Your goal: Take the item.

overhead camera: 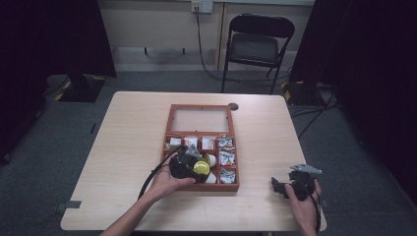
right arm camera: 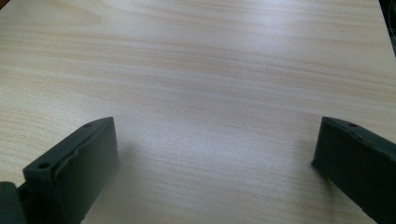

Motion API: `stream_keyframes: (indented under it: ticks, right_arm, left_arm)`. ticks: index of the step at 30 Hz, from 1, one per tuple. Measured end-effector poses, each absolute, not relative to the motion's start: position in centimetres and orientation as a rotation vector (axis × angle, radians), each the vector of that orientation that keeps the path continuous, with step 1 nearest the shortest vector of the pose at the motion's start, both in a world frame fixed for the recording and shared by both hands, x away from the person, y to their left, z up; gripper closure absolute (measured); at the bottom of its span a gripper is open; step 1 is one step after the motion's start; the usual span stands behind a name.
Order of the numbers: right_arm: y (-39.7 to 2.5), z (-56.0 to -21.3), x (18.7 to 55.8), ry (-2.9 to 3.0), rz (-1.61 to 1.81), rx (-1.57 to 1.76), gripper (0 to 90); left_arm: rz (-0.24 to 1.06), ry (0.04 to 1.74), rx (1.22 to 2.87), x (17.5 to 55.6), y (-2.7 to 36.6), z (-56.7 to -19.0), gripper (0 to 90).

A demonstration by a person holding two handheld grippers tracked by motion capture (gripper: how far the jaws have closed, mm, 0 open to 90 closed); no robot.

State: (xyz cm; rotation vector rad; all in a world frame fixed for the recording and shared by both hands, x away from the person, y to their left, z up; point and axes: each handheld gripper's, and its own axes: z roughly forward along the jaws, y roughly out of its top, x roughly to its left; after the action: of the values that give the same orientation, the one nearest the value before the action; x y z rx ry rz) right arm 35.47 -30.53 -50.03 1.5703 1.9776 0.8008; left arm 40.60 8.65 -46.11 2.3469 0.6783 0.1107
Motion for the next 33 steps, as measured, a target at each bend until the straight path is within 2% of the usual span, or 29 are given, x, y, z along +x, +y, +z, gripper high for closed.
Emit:
stream_keyframes:
  ticks: [33]
  right_arm:
    - [-30.5,-50.0,35.5,1.979,0.8,1.571,0.0]
  left_arm:
    - [0.14,0.632,2.225,39.8,9.9,-43.8,40.4]
